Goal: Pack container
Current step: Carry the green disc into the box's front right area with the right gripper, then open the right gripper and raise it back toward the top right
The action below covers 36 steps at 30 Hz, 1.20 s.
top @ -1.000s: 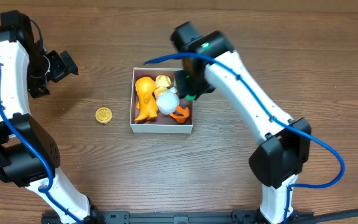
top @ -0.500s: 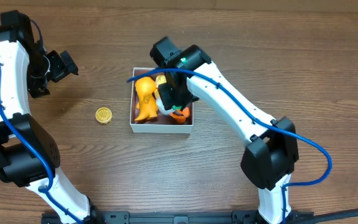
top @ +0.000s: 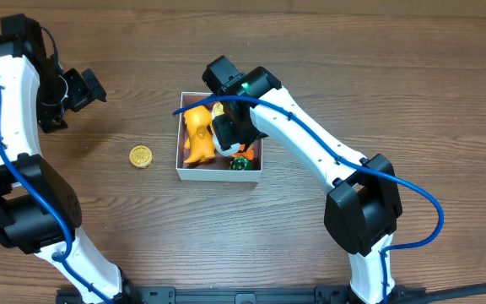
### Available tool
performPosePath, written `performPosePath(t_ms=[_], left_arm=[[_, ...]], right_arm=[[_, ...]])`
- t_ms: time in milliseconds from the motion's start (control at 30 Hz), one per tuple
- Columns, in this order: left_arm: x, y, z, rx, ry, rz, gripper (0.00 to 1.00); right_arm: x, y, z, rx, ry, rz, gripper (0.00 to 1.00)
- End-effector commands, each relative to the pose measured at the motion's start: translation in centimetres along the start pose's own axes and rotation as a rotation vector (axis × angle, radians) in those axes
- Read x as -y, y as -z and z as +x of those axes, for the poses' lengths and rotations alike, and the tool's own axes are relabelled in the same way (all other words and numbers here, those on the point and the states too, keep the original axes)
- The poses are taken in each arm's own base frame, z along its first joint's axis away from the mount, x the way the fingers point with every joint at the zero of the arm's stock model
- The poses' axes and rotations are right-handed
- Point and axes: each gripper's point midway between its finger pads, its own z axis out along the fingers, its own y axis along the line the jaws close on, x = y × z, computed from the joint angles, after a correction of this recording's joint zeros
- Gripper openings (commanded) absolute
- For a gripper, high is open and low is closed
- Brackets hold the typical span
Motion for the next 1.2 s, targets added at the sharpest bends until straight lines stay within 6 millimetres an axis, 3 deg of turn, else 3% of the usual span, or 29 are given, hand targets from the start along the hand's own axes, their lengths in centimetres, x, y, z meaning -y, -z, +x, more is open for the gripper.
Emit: performPosePath(t_ms=[0, 133, 267, 433, 567, 667, 833, 1000, 1167], left_arm=[[-0.2, -0.2, 0.0, -0.002, -0.015, -0.007, 1.00], [-0.2, -0.2, -0.2, 0.005, -0.016, -0.004, 1.00], [0.2, -0.2, 0.2, -0.014, -0.017, 0.015, 1.00], [2.3, 0.0, 1.7, -0.073, -0.171, 0.147, 1.00], [1.8, -0.1, 2.7, -0.108, -0.226, 0.102, 1.00], [1.0, -0.2, 3.1, -0.122, -0.230, 0.052, 1.00], [0.8, -0.1, 3.6, -0.143, -0.226, 0.045, 1.00], [-0.4, 0.2, 5.5, -0.224, -0.217, -0.015, 1.00], [0.3, 0.3, 7.5, -0.283, -0.258, -0.055, 0.95]], right_arm=[[0.9, 0.4, -0.4, 0.019, -0.004, 0.043, 0.71], [0.8, 2.5, -1.3, 0.048, -0.007, 0.035, 0.78], [2.3, 7.2, -3.5, 0.141, -0.047, 0.055, 0.82], [8.0, 14.1, -5.4, 0.270, -0.192, 0.110, 0.99], [13.9, 16.8, -4.9, 0.290, -0.345, 0.136, 1.00], [18.7, 16.8, -3.7, 0.256, -0.473, 0.147, 1.00], [23.8, 16.8, -2.6, 0.245, -0.598, 0.122, 1.00], [29.2, 16.3, -0.5, 0.215, -0.725, 0.160, 1.00], [31.9, 14.0, 1.7, 0.127, -0.796, 0.177, 1.00]])
